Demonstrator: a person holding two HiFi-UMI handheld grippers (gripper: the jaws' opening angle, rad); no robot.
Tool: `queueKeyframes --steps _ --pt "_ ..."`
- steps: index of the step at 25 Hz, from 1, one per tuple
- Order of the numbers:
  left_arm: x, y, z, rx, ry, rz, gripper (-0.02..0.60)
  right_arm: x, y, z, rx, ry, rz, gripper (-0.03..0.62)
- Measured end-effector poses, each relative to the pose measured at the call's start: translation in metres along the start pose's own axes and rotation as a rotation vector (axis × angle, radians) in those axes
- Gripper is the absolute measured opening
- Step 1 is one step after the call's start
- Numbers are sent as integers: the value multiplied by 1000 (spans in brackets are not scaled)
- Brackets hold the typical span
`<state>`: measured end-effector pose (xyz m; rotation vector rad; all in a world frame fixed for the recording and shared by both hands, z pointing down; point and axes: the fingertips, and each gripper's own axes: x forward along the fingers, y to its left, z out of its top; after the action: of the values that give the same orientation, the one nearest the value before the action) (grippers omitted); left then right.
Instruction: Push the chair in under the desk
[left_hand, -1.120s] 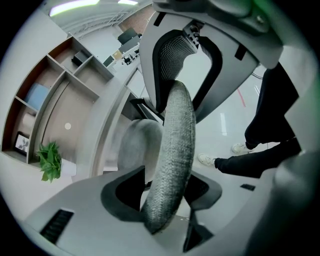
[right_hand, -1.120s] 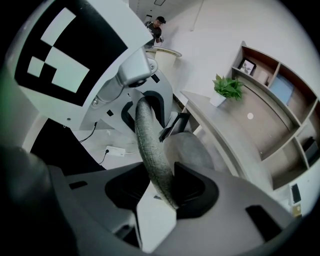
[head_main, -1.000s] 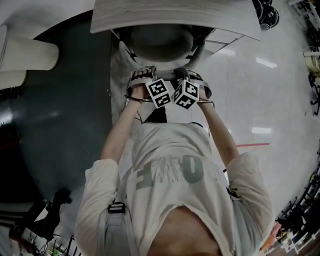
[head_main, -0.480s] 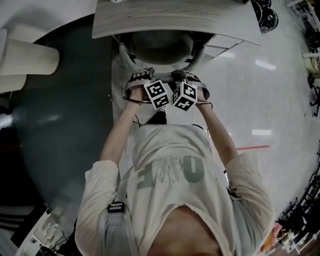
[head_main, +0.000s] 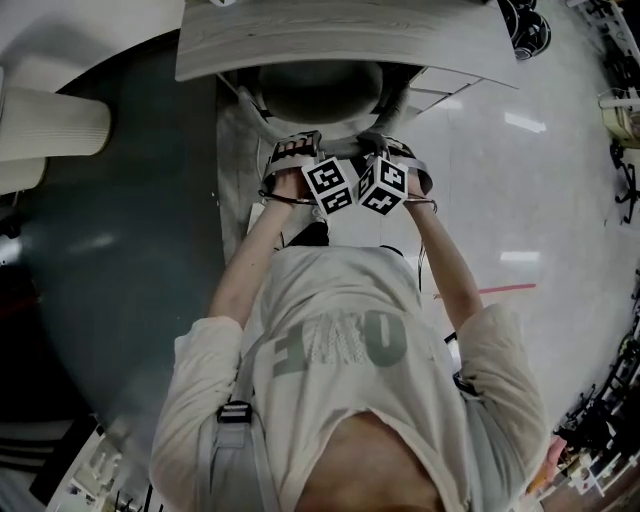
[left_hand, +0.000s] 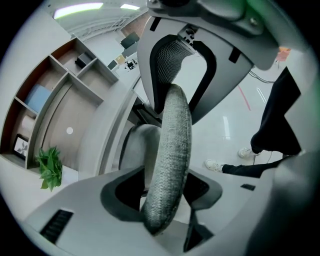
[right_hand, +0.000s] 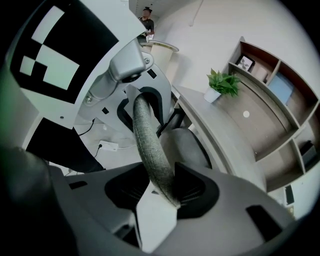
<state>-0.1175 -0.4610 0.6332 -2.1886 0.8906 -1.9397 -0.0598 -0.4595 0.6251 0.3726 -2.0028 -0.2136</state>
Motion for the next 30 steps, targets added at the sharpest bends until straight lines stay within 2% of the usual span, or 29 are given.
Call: queueKeyframes --steps 10,16,18,21,23,26,28,30 --pt "4 -2 7 14 -7 -10 222 1 -2 -8 -21 12 -7 164" --pt "6 -6 8 31 -30 -108 213 7 0 -9 22 52 40 164" --pt "1 -7 10 16 -50 -105 215 5 1 -9 32 64 44 164" --pt "-22 -6 13 -10 -142 -94 211 -10 2 -5 -39 48 -27 164" --pt "-44 0 15 -52 -204 -94 210 -31 1 2 -49 0 -71 163" --pt "-77 20 17 -154 -294 -49 210 -75 -22 32 83 -144 -118 147" --pt "-109 46 24 -284 -401 36 85 -108 -50 56 192 -244 -176 133" --pt "-147 79 35 -456 -530 117 32 -144 -82 79 292 -345 -260 98"
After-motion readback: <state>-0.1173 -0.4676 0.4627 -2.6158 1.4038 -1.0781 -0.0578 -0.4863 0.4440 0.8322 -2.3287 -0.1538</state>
